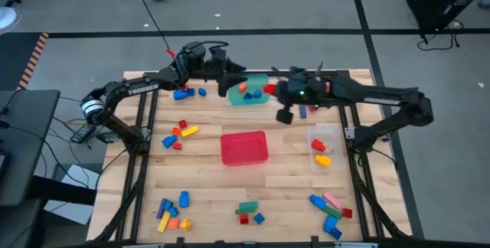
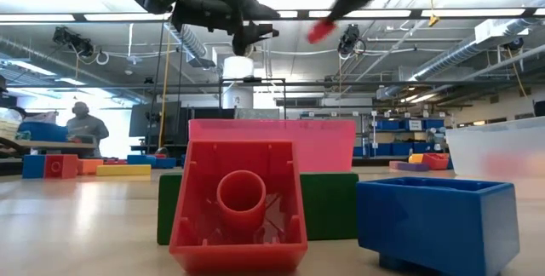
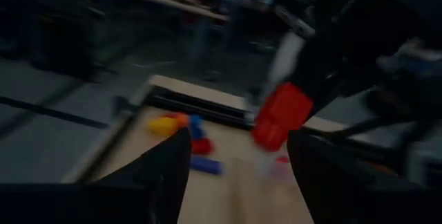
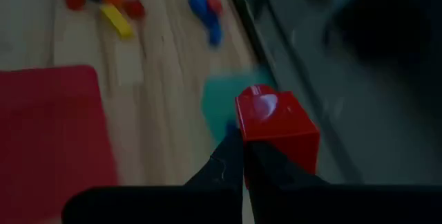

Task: Sort blocks by size
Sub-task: Put the red 1 stud game piece into the transparent bin

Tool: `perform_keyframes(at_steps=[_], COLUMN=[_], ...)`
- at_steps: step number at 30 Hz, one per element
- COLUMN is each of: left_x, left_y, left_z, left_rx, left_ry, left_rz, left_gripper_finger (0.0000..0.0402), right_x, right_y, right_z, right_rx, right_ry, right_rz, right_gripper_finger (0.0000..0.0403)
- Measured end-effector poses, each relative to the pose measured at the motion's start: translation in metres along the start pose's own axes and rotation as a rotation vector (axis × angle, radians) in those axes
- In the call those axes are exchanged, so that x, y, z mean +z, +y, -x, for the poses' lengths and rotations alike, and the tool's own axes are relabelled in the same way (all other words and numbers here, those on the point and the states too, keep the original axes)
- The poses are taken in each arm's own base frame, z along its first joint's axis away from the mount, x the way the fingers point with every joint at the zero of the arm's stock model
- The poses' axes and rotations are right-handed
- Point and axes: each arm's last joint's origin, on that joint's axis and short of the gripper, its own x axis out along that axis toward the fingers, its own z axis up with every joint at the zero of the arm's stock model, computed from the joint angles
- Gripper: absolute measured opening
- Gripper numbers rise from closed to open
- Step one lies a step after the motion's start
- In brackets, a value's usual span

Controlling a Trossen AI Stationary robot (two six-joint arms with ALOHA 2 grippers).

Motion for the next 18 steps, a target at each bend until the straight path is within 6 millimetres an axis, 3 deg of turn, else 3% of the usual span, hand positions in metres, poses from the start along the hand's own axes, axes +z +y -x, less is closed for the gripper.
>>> perform_keyframes(at_steps=[5,9,18], left_x=[0.001,0.001,0.001], left_y=[0.005,0.007,0.007], left_z=[0.000,0.001,0.001], left_rx=[0.181,0.260,0.262], left_ry=[-0.014,-0.016,-0.016], left_rz=[-0.111,-0.138,-0.135], left_gripper_finger=[0.0248,0.0248,0.0248], right_x=[-0.038,-0.065,-0.121], right_y=[-0.008,-0.003,0.021], right_z=[0.029,0.041,0.019], right_rx=[-0.058,-0.083,0.051], right_ry=[0.314,0.633,1.053], right_rz=[-0.367,-0.526,-0.659], right_gripper_finger=[0.0012,0.0012,0.0012])
